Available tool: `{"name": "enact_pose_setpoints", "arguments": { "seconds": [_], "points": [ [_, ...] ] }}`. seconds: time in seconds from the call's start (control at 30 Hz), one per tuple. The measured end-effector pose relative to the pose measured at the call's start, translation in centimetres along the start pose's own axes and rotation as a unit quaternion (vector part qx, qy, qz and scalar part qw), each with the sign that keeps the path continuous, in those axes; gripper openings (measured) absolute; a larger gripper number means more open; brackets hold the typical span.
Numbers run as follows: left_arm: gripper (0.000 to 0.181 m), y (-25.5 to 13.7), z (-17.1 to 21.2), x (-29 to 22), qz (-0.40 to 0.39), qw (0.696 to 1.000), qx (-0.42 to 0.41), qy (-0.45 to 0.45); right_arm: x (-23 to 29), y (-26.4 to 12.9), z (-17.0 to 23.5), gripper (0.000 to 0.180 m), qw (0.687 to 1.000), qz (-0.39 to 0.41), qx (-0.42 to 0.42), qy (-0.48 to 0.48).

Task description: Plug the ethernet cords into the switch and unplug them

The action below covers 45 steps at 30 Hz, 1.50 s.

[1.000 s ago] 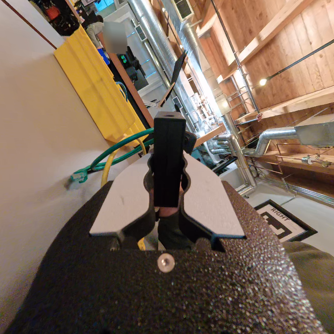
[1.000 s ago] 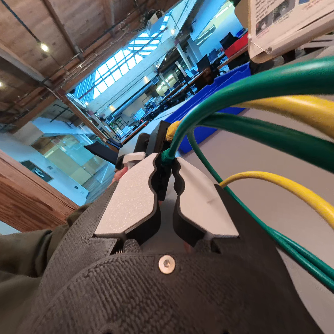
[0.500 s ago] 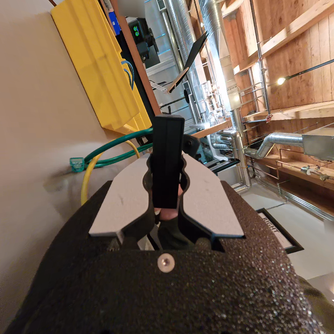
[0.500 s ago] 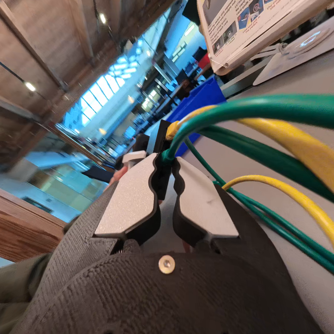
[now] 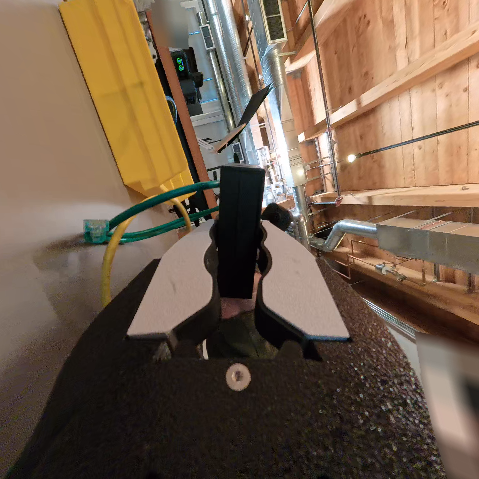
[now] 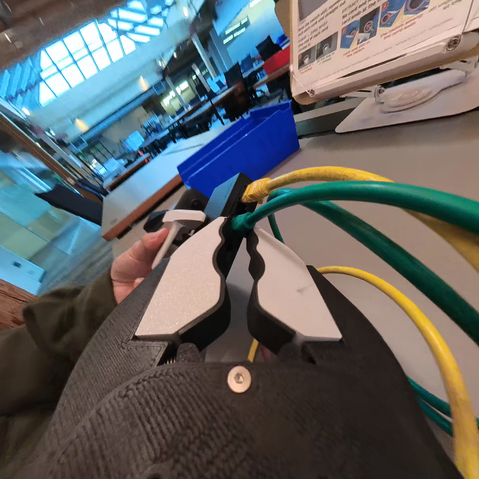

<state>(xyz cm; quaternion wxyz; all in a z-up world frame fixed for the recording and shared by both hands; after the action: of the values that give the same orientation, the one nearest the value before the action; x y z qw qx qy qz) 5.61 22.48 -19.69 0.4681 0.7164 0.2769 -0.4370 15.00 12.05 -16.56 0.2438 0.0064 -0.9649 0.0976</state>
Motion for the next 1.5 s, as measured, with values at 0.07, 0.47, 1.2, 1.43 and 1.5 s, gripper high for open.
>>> {"name": "enact_pose_setpoints", "arguments": {
  "seconds": [0.07, 0.47, 1.2, 1.43, 1.5],
  "points": [
    [0.027, -0.2, 0.0, 0.1, 0.005, 1.0, -0.002, 0.005, 0.0, 0.1, 0.0, 0.015, 1.0, -0.004, 0.006, -0.01],
    [0.027, -0.1, -0.1, -0.5, -0.002, 0.997, 0.011, 0.072, -0.1, 0.0, 0.0, 0.014, 0.999, -0.046, -0.002, 0.011],
    [0.027, 1.6, 0.1, -1.5, -0.008, 0.99, -0.083, 0.115, -0.4, 0.3, 0.2, 0.014, 0.947, -0.106, -0.123, 0.278],
    [0.027, 1.5, 0.4, -0.8, -0.018, 0.989, -0.102, 0.109, -1.0, 0.6, 1.1, 0.013, 0.939, -0.117, -0.126, 0.297],
    [0.027, 1.5, 0.4, -0.7, -0.027, 0.988, -0.098, 0.116, -1.1, 0.7, 1.3, 0.013, 0.94, -0.117, -0.125, 0.296]
  ]
}}
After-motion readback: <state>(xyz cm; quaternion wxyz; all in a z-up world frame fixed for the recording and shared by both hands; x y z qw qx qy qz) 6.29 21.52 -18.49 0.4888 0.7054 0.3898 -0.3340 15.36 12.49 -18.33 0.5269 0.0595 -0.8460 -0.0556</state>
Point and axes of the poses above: each gripper's, where its closed fingertips meet, y out along the fingers, z out of its underside, x = y × z across the jaws, the point moved 7 cm from there along -y, back along the fingers, and after that the axes turned 9 degrees about z, right-handed, at the moved point
